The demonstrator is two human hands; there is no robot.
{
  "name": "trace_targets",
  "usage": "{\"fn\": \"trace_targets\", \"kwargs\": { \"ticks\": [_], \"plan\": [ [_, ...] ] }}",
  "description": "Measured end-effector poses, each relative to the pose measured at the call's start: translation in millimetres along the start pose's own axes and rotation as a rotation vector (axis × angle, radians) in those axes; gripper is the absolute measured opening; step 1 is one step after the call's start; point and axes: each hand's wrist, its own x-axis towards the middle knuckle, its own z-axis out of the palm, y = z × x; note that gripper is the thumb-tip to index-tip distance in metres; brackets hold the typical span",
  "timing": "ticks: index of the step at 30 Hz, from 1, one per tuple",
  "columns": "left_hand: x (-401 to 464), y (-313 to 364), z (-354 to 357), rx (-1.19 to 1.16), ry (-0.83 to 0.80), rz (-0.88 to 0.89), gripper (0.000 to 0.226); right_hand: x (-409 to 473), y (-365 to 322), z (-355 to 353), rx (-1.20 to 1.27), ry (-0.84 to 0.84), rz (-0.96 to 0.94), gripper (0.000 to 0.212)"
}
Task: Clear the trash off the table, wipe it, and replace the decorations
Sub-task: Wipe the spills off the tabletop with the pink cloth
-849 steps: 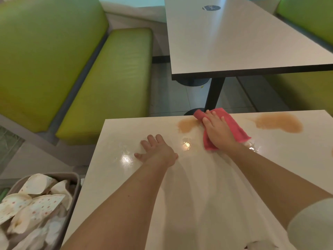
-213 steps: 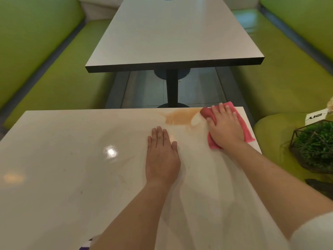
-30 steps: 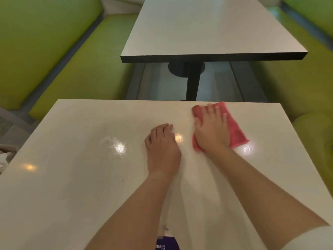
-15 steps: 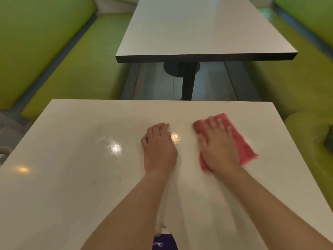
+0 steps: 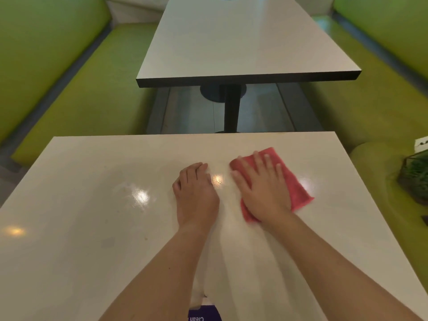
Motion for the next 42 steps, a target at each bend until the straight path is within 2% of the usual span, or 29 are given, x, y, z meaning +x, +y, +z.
{"fn": "trace_targets", "kwargs": {
  "ticks": [2, 3, 5, 7, 9, 11, 15, 17, 21, 23, 24, 26, 27, 29, 32, 37, 42],
  "plan": [
    [0.5, 1.1, -0.8, 0.002, -0.006, -0.003, 0.045, -7.0, -4.1, -2.8, 0.127, -0.059, -0.089, 0.07],
    [0.1, 0.7, -1.0, 0.002, -0.004, -0.001, 0.044, -6.2, -2.1, -9.8, 0.272, -0.049, -0.069, 0.068],
    [0.3, -0.4, -1.0, -0.001, -0.004, 0.004, 0.041, -2.0, 11.6, -26.1, 0.493, 0.132, 0.062, 0.049],
    [1.0, -1.2, 0.1, -0.007, -0.003, 0.003, 0.04, 2.4, 30.2, -39.1, 0.311, 0.281, 0.215, 0.034],
    [0.8, -0.8, 0.3, -0.006, -0.005, 0.003, 0.041, -0.1, 39.5, -42.8, 0.051, 0.197, 0.325, 0.037],
    [0.4, -0.4, -0.3, -0.002, -0.007, 0.007, 0.043, -3.4, 39.3, -38.3, -0.045, 0.126, 0.333, 0.039],
    [1.0, -0.2, -0.8, -0.001, -0.004, 0.008, 0.045, 3.3, 41.1, -35.3, 0.1, 0.169, 0.306, 0.023],
    [0.4, -0.1, -0.7, -0.001, -0.006, 0.009, 0.045, 9.5, 48.7, -38.9, 0.081, 0.212, 0.306, 0.018],
    [-0.3, -1.1, -0.5, -0.001, 0.001, 0.004, 0.043, 14.3, 60.3, -43.3, -0.085, 0.268, 0.36, 0.029],
    [-0.1, -0.2, -0.6, -0.001, 0.003, 0.01, 0.043, 3.2, 48.0, -42.0, -0.071, 0.327, 0.27, 0.042],
    [0.3, -0.1, -0.6, -0.004, 0.002, 0.007, 0.043, -5.0, 36.9, -38.6, -0.039, 0.342, 0.173, 0.041],
    [0.5, 0.0, -0.4, -0.01, -0.007, -0.004, 0.041, -25.5, 13.2, -27.7, 0.07, 0.279, 0.003, 0.036],
    [0.4, 0.3, -0.6, -0.01, -0.009, -0.009, 0.041, -34.2, 5.0, -21.9, 0.115, 0.235, -0.032, 0.04],
    [0.0, 0.4, -1.5, -0.005, -0.008, -0.01, 0.043, -39.3, -0.8, -14.1, 0.174, 0.237, 0.007, 0.047],
    [0.0, 0.2, -1.5, -0.002, -0.012, -0.002, 0.042, -33.4, -0.7, -15.6, 0.215, 0.281, 0.108, 0.035],
    [0.5, -0.2, -0.4, -0.011, -0.017, -0.009, 0.036, -29.8, -8.3, -19.4, 0.284, 0.185, 0.161, 0.012],
    [0.8, 1.5, -3.1, -0.02, -0.027, -0.019, 0.04, -22.5, -16.9, -41.7, 0.293, 0.185, 0.168, 0.01]
  ]
}}
